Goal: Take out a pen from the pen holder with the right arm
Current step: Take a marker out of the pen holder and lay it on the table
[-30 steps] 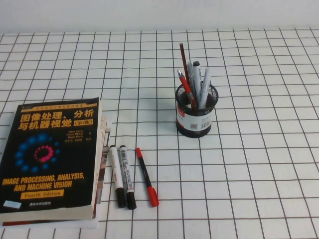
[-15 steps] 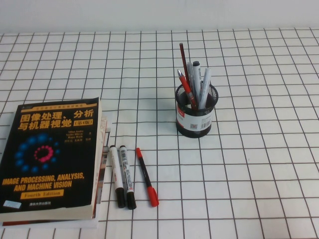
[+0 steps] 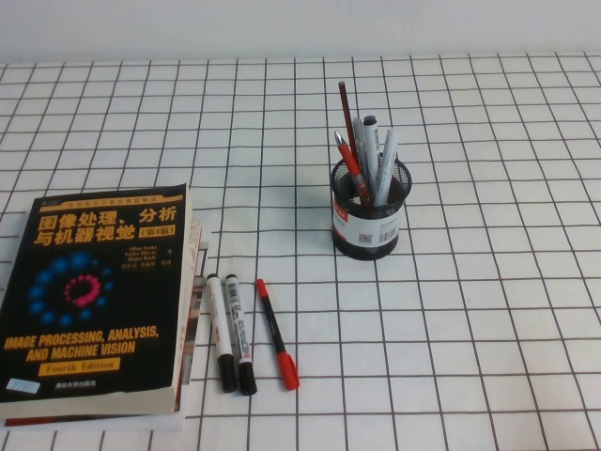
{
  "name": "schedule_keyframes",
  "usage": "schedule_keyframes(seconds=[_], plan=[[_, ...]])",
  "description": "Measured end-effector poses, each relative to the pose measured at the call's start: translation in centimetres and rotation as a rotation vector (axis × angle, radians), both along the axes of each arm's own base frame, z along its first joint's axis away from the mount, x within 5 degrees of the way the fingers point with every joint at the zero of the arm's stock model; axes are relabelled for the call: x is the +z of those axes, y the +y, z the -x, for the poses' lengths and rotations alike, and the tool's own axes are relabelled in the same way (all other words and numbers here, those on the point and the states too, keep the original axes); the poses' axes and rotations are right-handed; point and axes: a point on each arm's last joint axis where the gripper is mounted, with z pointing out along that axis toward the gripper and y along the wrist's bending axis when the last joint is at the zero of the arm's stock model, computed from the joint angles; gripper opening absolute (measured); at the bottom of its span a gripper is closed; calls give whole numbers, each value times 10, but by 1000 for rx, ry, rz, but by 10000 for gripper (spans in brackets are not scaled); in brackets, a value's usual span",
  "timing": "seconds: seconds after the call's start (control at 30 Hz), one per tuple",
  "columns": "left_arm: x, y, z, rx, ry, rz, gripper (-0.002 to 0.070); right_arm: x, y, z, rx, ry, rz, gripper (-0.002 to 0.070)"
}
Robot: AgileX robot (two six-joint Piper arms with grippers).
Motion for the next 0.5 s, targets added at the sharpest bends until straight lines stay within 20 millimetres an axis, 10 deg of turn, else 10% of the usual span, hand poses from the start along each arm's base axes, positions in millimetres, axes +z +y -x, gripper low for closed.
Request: schedule_keyframes(seconds=[0.5], plan=[[0,0,0,0,0,0,-4,-5,1,0,8,41,-9,-15]])
